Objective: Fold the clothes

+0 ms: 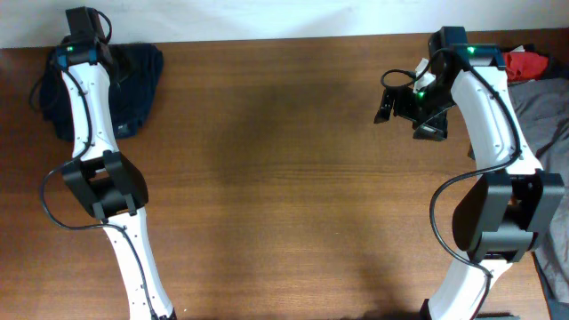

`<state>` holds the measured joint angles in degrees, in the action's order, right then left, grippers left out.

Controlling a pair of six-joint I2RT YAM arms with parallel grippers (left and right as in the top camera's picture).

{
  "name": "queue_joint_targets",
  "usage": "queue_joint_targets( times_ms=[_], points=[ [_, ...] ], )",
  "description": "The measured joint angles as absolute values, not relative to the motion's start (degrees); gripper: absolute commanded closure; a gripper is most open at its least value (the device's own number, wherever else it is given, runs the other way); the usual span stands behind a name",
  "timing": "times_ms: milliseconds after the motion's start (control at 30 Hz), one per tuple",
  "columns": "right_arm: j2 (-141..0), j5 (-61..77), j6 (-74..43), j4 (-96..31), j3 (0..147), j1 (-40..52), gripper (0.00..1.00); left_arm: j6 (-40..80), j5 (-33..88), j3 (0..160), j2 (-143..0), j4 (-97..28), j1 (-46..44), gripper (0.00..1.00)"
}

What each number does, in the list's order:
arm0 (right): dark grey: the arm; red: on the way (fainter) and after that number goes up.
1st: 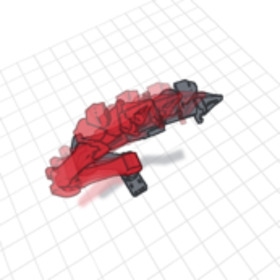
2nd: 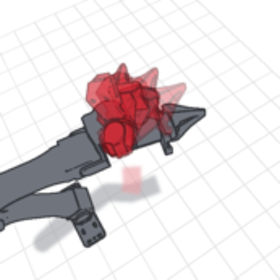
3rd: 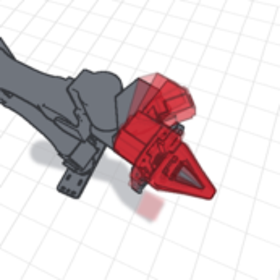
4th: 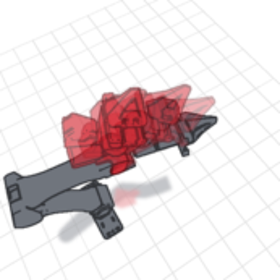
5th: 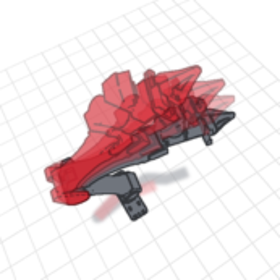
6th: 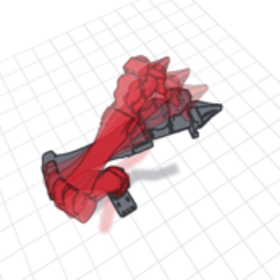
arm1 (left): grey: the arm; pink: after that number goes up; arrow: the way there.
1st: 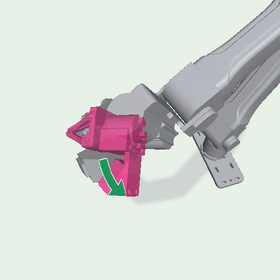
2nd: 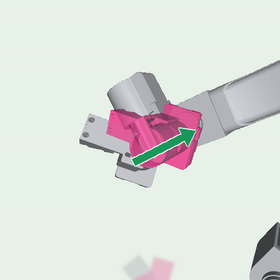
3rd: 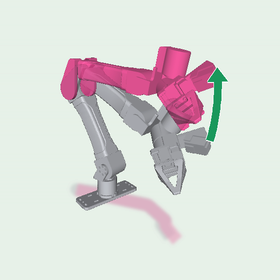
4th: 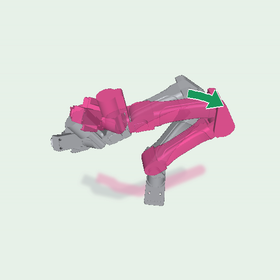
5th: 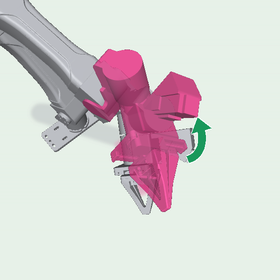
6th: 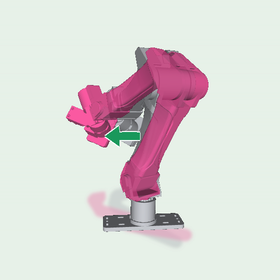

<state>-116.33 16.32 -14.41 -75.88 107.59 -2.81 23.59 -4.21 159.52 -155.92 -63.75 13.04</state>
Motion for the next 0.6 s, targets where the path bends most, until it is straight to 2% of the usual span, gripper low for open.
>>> queue_joint_targets(
  times_ms=[67,100,433,600],
  points=[
    [-116.3,16.3,-14.3,-75.9,107.6,-2.8,0.01,23.6,-5.9,159.5,-155.9,-63.7,13.1,0.83],
    [-116.3,16.3,-14.4,-76.1,107.6,-2.8,0.01,23.5,-7.0,159.5,-155.9,-63.4,13.3,0.98],
    [-116.3,16.3,-14.3,-76.2,107.6,-2.8,0.01,23.6,-7.5,159.7,-160.5,-55.4,20.1,0.99],
    [-116.3,16.3,-14.3,-76.3,107.6,-2.8,0.01,23.6,-7.5,160.2,-165.4,-52.2,20.4,0.99]
  ],
)
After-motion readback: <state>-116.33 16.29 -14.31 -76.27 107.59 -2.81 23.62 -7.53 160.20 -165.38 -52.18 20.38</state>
